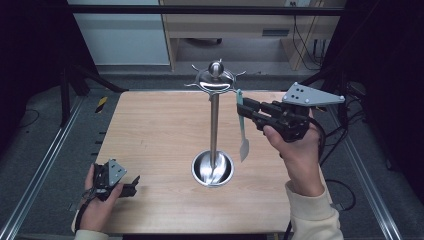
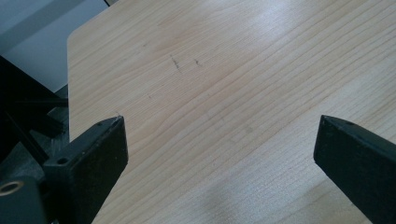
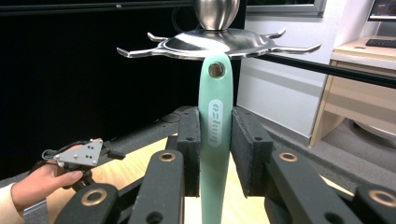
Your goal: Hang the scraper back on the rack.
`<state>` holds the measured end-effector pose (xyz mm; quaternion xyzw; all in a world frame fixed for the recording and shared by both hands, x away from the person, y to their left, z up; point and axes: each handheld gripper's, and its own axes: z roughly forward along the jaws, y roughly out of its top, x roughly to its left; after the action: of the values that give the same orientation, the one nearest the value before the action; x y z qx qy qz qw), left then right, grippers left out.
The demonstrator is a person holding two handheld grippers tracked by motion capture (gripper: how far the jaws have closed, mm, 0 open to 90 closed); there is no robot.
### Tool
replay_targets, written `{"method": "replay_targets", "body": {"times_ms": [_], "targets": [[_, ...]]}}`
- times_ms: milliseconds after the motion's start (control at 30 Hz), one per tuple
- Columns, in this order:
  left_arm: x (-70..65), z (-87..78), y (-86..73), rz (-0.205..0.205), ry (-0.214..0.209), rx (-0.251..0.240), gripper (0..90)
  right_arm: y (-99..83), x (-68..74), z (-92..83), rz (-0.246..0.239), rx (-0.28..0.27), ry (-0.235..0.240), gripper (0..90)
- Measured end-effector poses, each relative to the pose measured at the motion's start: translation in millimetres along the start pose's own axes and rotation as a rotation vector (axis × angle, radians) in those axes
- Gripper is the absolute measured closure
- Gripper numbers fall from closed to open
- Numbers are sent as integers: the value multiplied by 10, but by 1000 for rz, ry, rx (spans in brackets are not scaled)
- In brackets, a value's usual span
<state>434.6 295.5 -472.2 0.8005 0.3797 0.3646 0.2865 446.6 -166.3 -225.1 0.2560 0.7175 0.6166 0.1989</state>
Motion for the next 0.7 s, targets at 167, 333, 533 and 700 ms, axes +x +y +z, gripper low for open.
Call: {"method": "replay_targets", "body": {"times_ms": [167,333,533,700], "targets": [[-4,4,-1,0,-3,2,27,-1,15,16,-8,0,-13,740],[-16,11,5,8,-6,4,27,-18,29,54,-10,-13,-24,740],[-2,10,-15,-6,-5,6,27,-25,38,65,-21,-19,-37,740],[0,9,-10,-4,-2,8,27,-31,47,68,-25,-21,-42,740]]}}
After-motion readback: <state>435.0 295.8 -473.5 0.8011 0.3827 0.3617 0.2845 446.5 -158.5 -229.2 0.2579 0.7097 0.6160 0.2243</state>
